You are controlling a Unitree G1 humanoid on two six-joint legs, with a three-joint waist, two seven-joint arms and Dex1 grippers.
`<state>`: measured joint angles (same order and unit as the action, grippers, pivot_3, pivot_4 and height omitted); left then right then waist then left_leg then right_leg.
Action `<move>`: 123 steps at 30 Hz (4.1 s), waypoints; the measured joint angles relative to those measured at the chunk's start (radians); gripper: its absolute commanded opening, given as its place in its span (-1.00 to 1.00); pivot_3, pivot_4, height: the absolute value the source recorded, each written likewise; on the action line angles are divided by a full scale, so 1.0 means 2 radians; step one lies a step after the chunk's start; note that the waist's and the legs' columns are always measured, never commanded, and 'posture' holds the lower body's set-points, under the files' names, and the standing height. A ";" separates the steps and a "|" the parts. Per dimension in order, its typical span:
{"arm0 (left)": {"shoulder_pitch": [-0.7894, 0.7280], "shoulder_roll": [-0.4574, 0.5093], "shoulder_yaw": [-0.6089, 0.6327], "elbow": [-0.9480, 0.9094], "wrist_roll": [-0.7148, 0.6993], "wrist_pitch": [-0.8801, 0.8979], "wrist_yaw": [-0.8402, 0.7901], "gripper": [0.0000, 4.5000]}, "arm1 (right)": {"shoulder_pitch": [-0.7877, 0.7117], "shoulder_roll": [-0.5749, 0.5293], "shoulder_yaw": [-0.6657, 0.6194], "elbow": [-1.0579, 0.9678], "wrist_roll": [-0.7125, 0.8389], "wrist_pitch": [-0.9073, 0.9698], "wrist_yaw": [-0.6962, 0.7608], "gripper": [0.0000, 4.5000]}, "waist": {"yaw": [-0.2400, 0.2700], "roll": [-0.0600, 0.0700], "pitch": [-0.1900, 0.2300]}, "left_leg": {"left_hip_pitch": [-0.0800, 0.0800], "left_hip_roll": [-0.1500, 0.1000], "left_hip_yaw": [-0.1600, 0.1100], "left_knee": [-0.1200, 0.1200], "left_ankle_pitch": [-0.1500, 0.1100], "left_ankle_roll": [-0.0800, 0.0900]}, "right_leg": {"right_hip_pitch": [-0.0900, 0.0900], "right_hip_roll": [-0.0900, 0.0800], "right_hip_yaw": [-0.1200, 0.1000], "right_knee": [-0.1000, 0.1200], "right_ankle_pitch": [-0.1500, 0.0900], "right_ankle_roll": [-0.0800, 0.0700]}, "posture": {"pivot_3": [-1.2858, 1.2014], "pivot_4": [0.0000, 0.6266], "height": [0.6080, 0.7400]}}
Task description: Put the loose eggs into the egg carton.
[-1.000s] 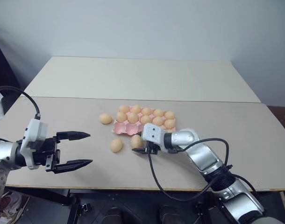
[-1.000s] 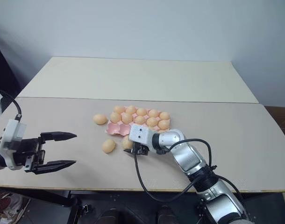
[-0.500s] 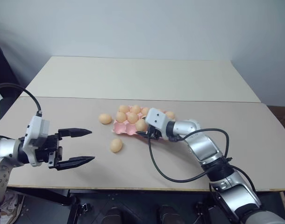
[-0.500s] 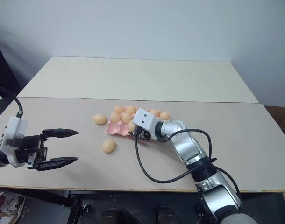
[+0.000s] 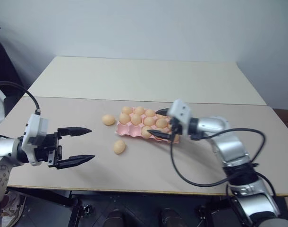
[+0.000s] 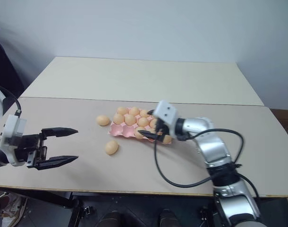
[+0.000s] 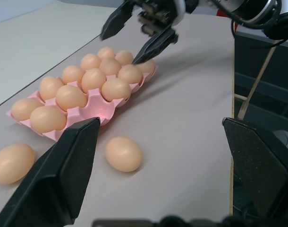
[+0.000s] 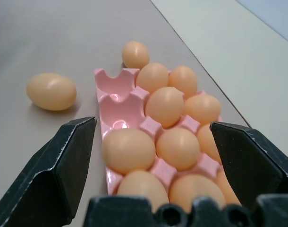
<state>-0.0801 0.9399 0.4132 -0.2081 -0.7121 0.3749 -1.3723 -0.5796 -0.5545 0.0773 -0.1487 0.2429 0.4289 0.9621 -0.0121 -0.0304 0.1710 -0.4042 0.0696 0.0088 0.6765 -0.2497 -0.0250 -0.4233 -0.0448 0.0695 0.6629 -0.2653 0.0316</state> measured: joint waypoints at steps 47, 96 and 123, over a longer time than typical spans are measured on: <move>-0.054 -0.087 -0.191 0.000 0.198 -0.006 0.189 1.00 | 0.139 -0.159 -0.163 -0.079 0.194 -0.004 0.133 0.99 | -0.001 0.000 0.000 | 0.001 0.000 0.000 0.000 0.000 0.000 | 0.001 0.000 0.001 0.000 0.000 0.000 | 0.03 -0.52 1.00; -0.228 -0.225 -0.261 0.146 0.239 -0.043 0.244 0.98 | 0.143 -0.157 -0.157 -0.104 0.194 -0.025 0.092 1.00 | 0.005 0.000 0.000 | 0.000 -0.001 -0.001 0.001 0.000 0.000 | 0.002 0.000 0.000 0.000 0.000 0.000 | 0.03 -0.52 1.00; 0.024 -0.029 0.033 0.045 0.059 -0.086 0.053 0.98 | 0.137 -0.152 -0.147 -0.079 0.194 -0.027 0.125 1.00 | 0.000 0.000 0.000 | 0.001 0.000 0.000 0.001 0.000 0.000 | 0.001 0.000 0.000 0.000 0.000 0.000 | 0.03 -0.52 1.00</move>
<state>-0.0313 0.8822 0.4791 -0.1177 -0.5944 0.2021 -1.2666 -0.3064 -0.8580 -0.2167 -0.3068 0.6314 0.3741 1.2124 -0.0113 -0.0302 0.1709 -0.4025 0.0695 0.0080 0.6779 -0.2498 -0.0248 -0.4207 -0.0449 0.0697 0.6630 -0.2653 0.0320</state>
